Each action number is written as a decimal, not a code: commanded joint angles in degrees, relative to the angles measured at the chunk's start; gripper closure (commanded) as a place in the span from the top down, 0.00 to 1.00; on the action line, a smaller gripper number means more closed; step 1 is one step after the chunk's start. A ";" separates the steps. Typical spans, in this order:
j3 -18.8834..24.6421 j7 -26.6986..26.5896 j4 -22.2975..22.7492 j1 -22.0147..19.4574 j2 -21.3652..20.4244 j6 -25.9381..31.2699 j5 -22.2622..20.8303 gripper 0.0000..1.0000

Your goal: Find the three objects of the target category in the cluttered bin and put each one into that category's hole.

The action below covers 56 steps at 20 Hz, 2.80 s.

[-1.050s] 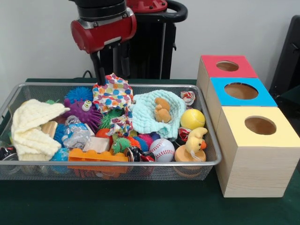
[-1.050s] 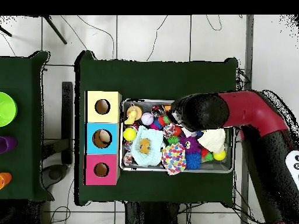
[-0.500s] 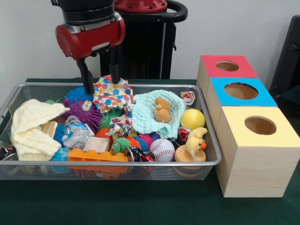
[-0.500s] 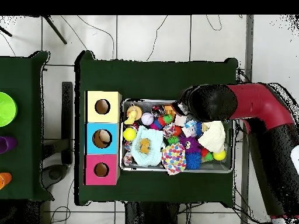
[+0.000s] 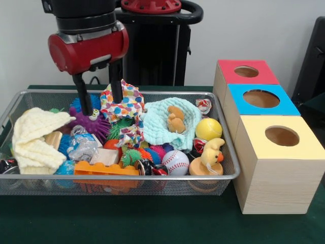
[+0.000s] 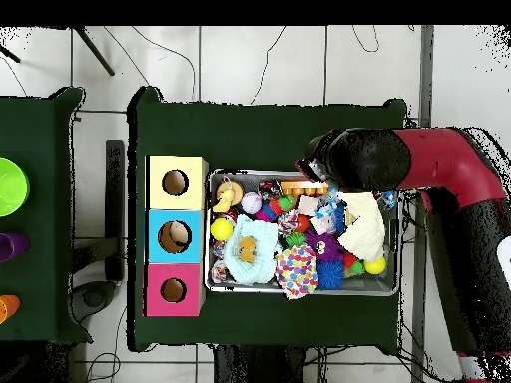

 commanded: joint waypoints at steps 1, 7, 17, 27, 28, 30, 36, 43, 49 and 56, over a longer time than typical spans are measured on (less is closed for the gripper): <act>-0.09 -23.04 -6.58 1.05 4.58 6.69 -5.28 1.00; -0.57 -25.74 -9.96 1.42 7.14 7.25 -5.79 1.00; -2.27 -24.53 -8.59 1.08 7.17 4.98 -5.84 1.00; -3.04 -24.12 -7.56 0.30 6.49 4.83 -6.19 1.00; -3.07 -24.17 -7.60 0.22 6.55 4.88 -6.20 1.00; -3.10 -24.07 -7.17 -0.06 6.26 4.49 -6.32 1.00; -3.56 -23.16 -6.22 -0.96 5.48 3.92 -6.52 1.00; -4.15 -22.62 -4.93 -2.05 4.61 3.84 -7.10 1.00; -4.67 -22.88 -5.08 -2.39 5.06 4.56 -7.48 1.00; -5.34 -24.03 -6.19 -2.23 5.44 5.62 -7.99 1.00</act>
